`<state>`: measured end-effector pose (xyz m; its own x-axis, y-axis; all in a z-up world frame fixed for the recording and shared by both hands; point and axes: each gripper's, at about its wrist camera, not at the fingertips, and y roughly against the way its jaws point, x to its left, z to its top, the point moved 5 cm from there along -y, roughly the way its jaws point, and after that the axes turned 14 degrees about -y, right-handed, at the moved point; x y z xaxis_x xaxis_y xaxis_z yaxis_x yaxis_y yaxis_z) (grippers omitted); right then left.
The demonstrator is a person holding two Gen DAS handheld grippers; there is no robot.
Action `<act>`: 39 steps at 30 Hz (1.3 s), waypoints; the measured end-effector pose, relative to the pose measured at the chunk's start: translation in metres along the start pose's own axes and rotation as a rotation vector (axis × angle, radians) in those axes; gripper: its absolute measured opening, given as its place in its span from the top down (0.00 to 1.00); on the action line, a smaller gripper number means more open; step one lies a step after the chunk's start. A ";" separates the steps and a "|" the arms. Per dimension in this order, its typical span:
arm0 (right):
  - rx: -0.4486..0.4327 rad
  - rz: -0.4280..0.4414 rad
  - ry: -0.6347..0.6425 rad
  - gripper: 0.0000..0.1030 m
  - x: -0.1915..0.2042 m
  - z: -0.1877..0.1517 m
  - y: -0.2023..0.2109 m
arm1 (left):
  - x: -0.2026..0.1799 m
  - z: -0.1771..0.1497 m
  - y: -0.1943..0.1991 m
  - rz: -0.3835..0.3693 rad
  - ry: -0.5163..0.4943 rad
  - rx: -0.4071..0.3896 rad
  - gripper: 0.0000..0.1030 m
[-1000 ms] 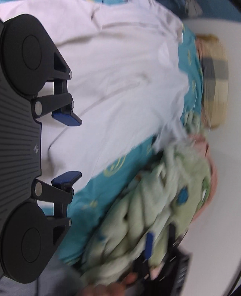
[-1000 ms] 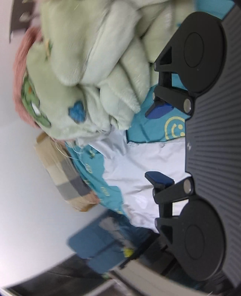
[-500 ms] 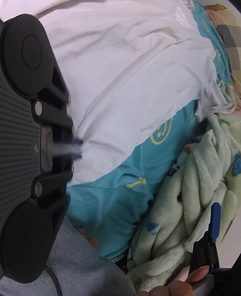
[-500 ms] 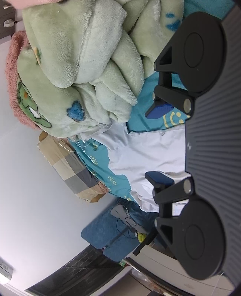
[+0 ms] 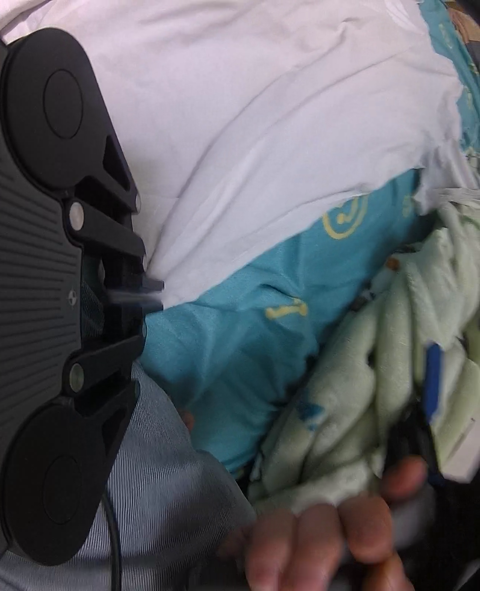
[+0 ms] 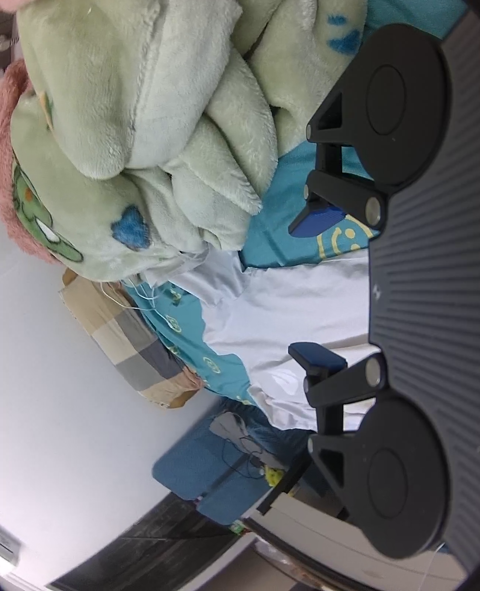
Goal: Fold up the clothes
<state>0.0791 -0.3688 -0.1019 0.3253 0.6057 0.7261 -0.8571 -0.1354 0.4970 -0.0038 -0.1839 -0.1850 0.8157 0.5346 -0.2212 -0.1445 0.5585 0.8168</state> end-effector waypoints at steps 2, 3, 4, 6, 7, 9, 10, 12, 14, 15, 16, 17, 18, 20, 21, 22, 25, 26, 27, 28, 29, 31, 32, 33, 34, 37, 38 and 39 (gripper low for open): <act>0.027 0.008 -0.004 0.36 0.001 -0.002 -0.007 | 0.007 0.005 0.018 0.036 0.010 -0.047 0.52; 0.042 0.015 -0.011 0.36 0.002 -0.002 -0.012 | 0.012 0.008 0.028 0.060 0.017 -0.074 0.51; 0.057 0.022 -0.023 0.36 0.003 -0.002 -0.018 | 0.020 0.011 0.038 0.084 0.028 -0.097 0.49; 0.082 0.043 -0.055 0.36 0.007 0.001 -0.034 | 0.040 0.019 0.059 0.142 0.067 -0.153 0.41; 0.092 0.056 -0.075 0.36 0.010 0.003 -0.044 | 0.051 0.023 0.068 0.184 0.088 -0.186 0.34; 0.103 0.077 -0.126 0.36 0.013 0.008 -0.068 | 0.076 0.029 0.086 0.278 0.129 -0.252 0.28; 0.107 0.082 -0.158 0.36 0.014 0.010 -0.082 | 0.088 0.031 0.093 0.316 0.158 -0.278 0.27; 0.102 0.082 -0.243 0.29 0.009 0.014 -0.114 | 0.113 0.031 0.102 0.356 0.235 -0.315 0.27; 0.081 0.060 -0.331 0.23 -0.002 0.018 -0.147 | 0.136 0.031 0.108 0.390 0.309 -0.347 0.27; 0.073 0.030 -0.363 0.22 -0.009 0.018 -0.164 | 0.147 0.030 0.111 0.406 0.336 -0.359 0.27; 0.062 -0.002 -0.389 0.22 -0.016 0.019 -0.180 | 0.156 0.029 0.112 0.421 0.360 -0.368 0.27; 0.049 -0.024 -0.406 0.22 -0.022 0.020 -0.196 | 0.165 0.028 0.113 0.437 0.386 -0.373 0.27; 0.037 -0.039 -0.407 0.22 -0.026 0.020 -0.210 | 0.174 0.027 0.115 0.449 0.411 -0.378 0.27; 0.008 -0.075 -0.383 0.22 -0.032 0.023 -0.237 | 0.189 0.024 0.120 0.466 0.460 -0.392 0.27; -0.023 -0.092 -0.371 0.22 -0.035 0.025 -0.248 | 0.195 0.024 0.122 0.470 0.482 -0.400 0.27; -0.063 -0.096 -0.363 0.22 -0.037 0.028 -0.257 | 0.198 0.022 0.125 0.469 0.499 -0.409 0.27; -0.182 -0.116 -0.306 0.23 -0.041 0.040 -0.281 | 0.206 0.016 0.126 0.466 0.532 -0.427 0.27; -0.207 -0.130 -0.288 0.23 -0.042 0.044 -0.289 | 0.209 0.016 0.125 0.466 0.538 -0.428 0.27; -0.226 -0.137 -0.286 0.22 -0.043 0.049 -0.296 | 0.212 0.016 0.123 0.466 0.546 -0.430 0.27; -0.238 -0.136 -0.304 0.22 -0.045 0.054 -0.302 | 0.215 0.017 0.121 0.463 0.556 -0.433 0.27; -0.251 -0.135 -0.321 0.21 -0.046 0.059 -0.309 | 0.218 0.018 0.119 0.457 0.569 -0.437 0.27; -0.278 -0.126 -0.367 0.21 -0.047 0.070 -0.319 | 0.226 0.017 0.114 0.442 0.608 -0.433 0.27; -0.292 -0.116 -0.380 0.20 -0.046 0.074 -0.323 | 0.231 0.015 0.110 0.433 0.628 -0.431 0.27; -0.303 -0.100 -0.375 0.20 -0.043 0.077 -0.326 | 0.235 0.014 0.108 0.426 0.645 -0.427 0.27; -0.313 -0.083 -0.357 0.20 -0.039 0.079 -0.329 | 0.238 0.012 0.106 0.423 0.660 -0.423 0.27; -0.290 -0.069 -0.248 0.21 -0.022 0.082 -0.340 | 0.245 0.007 0.102 0.421 0.694 -0.413 0.27; -0.273 -0.089 -0.202 0.35 -0.016 0.082 -0.344 | 0.246 0.005 0.102 0.418 0.702 -0.414 0.27; -0.255 -0.132 -0.158 0.62 -0.011 0.081 -0.347 | 0.247 0.005 0.104 0.420 0.708 -0.418 0.27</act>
<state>0.4058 -0.3919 -0.2437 0.4809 0.4732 0.7381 -0.8695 0.1492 0.4709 0.1852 0.0032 -0.1524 0.1377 0.9316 -0.3364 -0.6541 0.3406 0.6754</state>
